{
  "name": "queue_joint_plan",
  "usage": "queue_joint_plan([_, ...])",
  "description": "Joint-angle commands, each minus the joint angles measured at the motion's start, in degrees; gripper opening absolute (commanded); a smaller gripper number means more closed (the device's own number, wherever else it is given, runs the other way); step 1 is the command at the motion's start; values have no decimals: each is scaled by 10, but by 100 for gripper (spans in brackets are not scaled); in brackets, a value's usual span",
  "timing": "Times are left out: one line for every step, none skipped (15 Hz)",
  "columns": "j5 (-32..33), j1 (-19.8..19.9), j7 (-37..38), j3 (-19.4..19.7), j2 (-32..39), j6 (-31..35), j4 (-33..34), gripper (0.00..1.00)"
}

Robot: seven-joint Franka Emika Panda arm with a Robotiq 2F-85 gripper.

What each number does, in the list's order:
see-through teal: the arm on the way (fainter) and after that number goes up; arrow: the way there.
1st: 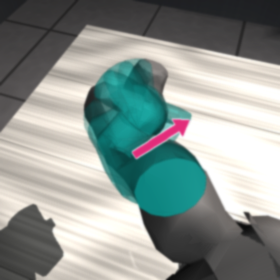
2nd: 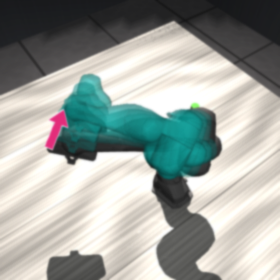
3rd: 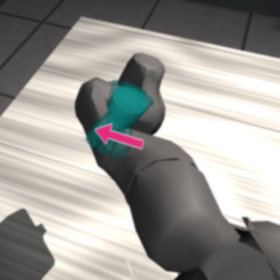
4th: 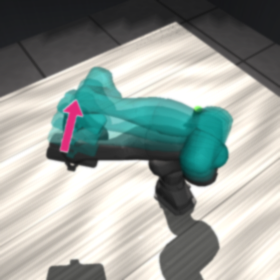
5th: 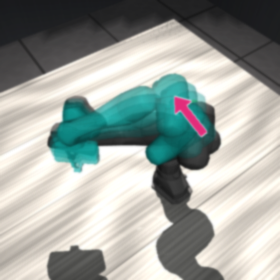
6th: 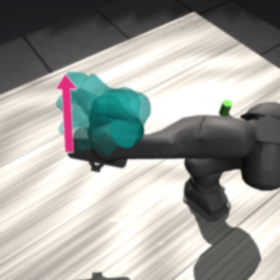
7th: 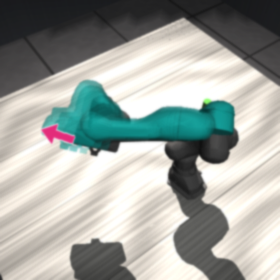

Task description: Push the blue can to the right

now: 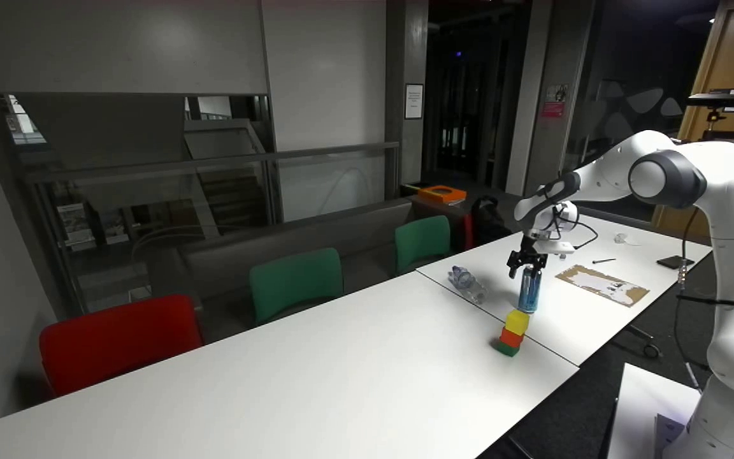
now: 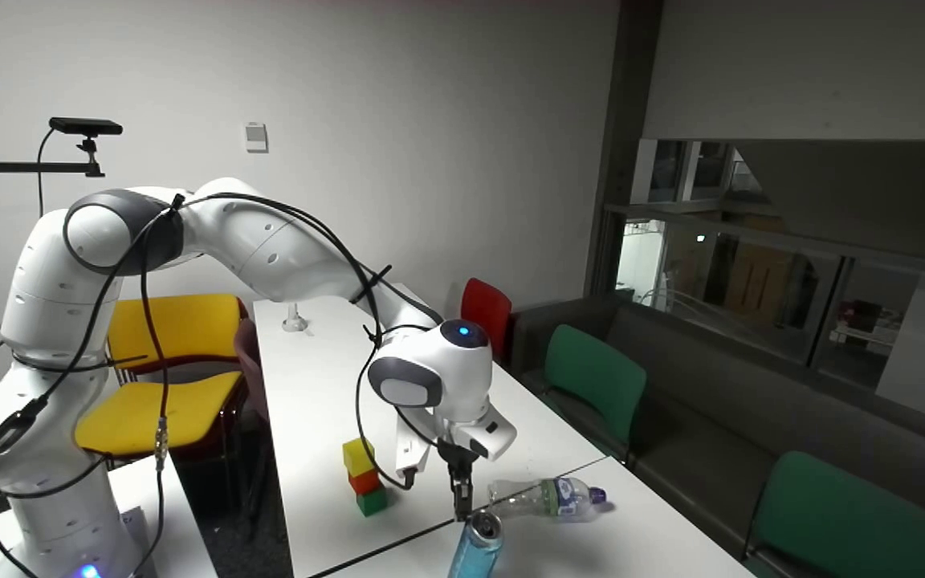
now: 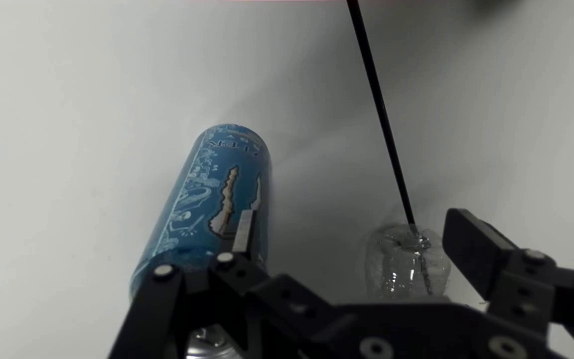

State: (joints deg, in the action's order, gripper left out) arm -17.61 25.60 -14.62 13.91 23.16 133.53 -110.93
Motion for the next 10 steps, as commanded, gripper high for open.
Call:
queue_joint_plan([-4, 4, 19, -3, 1, 14, 12, 100])
queue_joint_plan([-3, 4, 22, -3, 2, 13, 13, 100])
queue_joint_plan([-3, 4, 23, -3, 1, 11, 14, 100])
queue_joint_plan([-3, 4, 24, -4, 1, 9, 15, 100])
queue_joint_plan([-3, 4, 23, -4, 0, 5, 15, 100])
queue_joint_plan([-9, 8, 13, -8, -3, -9, 16, 100])
queue_joint_plan([-17, 12, 1, -14, -7, -13, 15, 100])
queue_joint_plan([-28, 16, -11, -19, -11, -18, 13, 100])
queue_joint_plan([-39, 20, -28, -26, -17, -22, 9, 100])
queue_joint_plan([-50, 21, -43, -31, -21, -26, 7, 100])
